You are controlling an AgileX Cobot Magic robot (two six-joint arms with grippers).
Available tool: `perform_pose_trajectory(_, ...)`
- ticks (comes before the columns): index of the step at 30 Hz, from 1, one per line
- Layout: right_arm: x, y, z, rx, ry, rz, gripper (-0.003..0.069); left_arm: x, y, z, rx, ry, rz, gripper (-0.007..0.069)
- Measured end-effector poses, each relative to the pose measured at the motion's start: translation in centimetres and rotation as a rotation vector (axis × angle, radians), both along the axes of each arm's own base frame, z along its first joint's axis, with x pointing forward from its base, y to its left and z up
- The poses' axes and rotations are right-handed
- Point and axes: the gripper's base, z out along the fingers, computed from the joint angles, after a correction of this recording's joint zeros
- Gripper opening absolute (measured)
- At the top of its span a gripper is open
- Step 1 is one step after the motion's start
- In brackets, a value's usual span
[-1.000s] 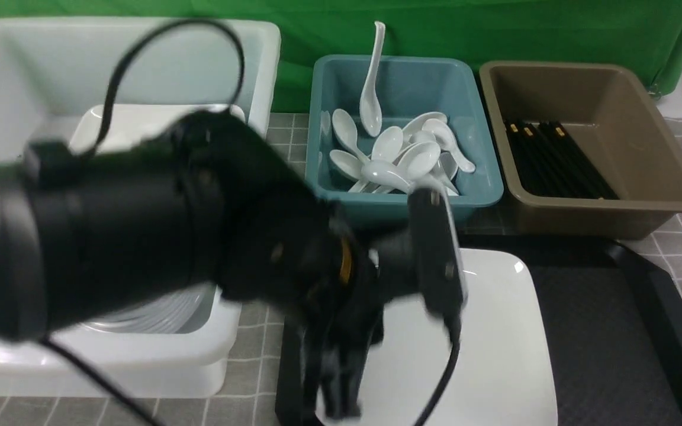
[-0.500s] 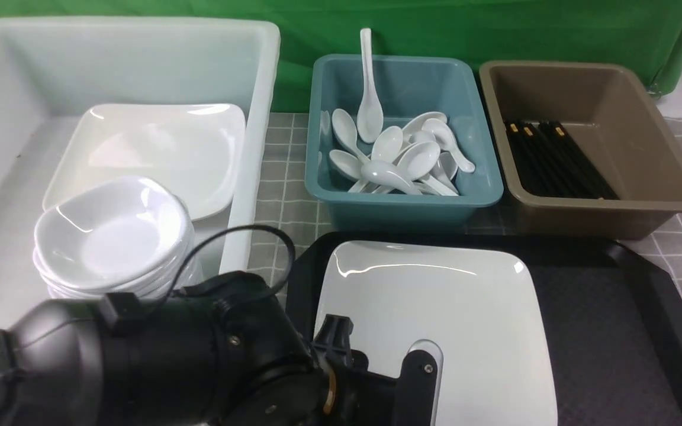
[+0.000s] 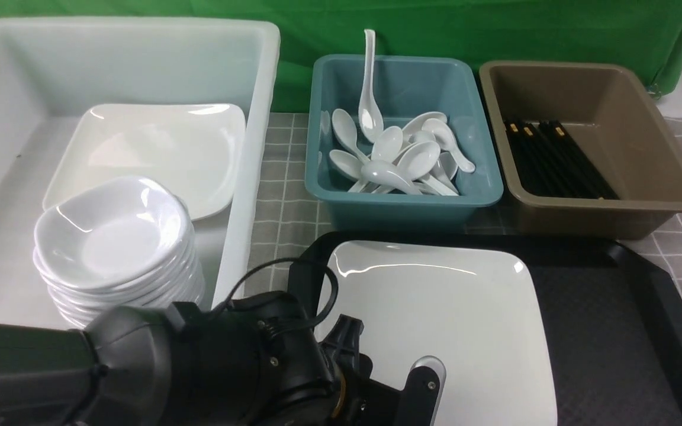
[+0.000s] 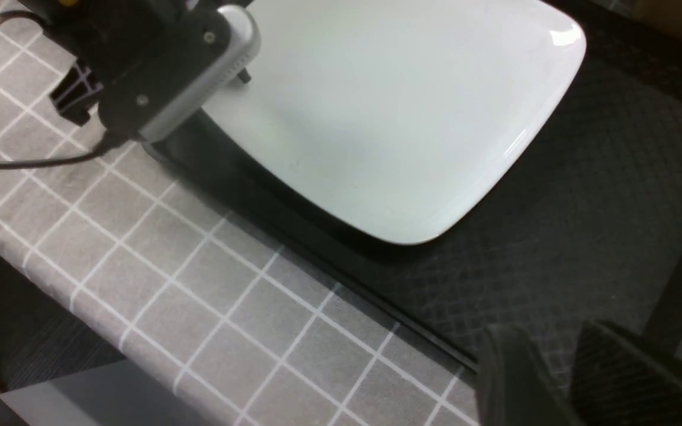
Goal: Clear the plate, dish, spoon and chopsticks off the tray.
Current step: Use the left arm to grab a plate from the dinner plate, then use the left arm to put the plate into the large storage box on the left
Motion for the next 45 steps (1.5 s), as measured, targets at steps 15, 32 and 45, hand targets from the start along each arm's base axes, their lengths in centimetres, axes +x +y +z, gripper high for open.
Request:
perform_pose_trajectory(15,0.0,0.0,0.0,0.005,0.007,0.002,0.0203,0.7,-0.3,-0.9,0.004,-0.009,0.04,0.0239)
perform_pose_trajectory(32,-0.3,-0.4,2.0,0.079,-0.031,-0.009,0.0216,-5.9,-0.2,9.1,-0.213,-0.038,0.037,0.0032)
perform_pose_trajectory(45,0.1,0.1,3.9,0.221,-0.159,0.004,0.0034,-8.4,4.5,18.6,-0.542,-0.113,0.076,0.003)
